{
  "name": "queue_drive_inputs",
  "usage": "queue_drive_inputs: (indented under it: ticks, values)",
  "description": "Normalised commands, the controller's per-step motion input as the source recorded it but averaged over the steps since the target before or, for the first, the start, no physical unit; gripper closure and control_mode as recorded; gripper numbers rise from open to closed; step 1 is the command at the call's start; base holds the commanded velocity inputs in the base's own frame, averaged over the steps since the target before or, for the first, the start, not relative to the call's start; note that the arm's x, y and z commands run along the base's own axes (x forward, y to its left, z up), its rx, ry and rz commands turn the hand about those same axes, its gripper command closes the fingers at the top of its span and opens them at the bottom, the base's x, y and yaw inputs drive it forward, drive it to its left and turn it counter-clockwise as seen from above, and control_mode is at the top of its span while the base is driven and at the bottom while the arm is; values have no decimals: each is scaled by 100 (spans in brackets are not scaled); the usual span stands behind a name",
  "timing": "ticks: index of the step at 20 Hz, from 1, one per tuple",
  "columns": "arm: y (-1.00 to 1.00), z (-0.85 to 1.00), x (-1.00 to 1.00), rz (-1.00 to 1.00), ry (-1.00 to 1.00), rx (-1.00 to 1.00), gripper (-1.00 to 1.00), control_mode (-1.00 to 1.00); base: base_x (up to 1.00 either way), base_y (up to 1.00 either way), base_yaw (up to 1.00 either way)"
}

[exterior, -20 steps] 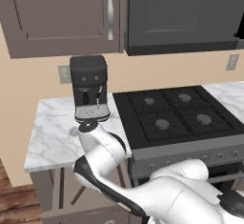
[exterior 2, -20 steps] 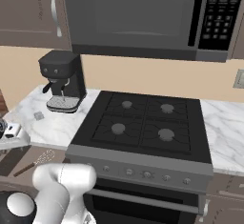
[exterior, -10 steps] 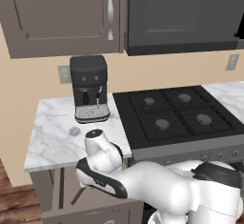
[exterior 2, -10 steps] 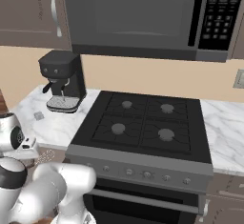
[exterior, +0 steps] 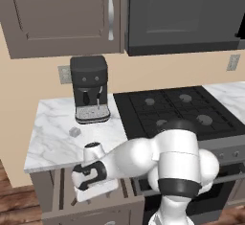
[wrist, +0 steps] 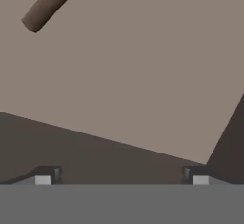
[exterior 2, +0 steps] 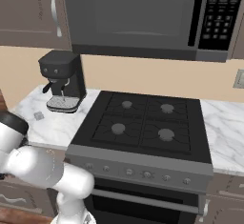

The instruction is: Pick the whisk from the drawer and place it on the counter.

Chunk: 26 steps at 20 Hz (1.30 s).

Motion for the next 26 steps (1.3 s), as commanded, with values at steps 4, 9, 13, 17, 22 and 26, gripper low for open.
queue_drive_inputs:
  ticks: [4, 9, 13, 17, 22, 26]
  values:
    - [-4, -53, -90, 0, 10, 0, -100, -100, 0, 0, 0]
    - [-13, -11, -100, 0, -2, 6, -100, -100, 0, 0, 0]
    - [-16, 5, -100, -2, -11, 12, -100, -100, 0, 0, 0]
    - [-36, 41, -100, -3, -14, 22, -100, -100, 0, 0, 0]
    - [-24, 85, -96, -8, -19, 24, -100, -100, 0, 0, 0]
    - [-11, 100, -33, -11, -26, 13, -100, -100, 0, 0, 0]
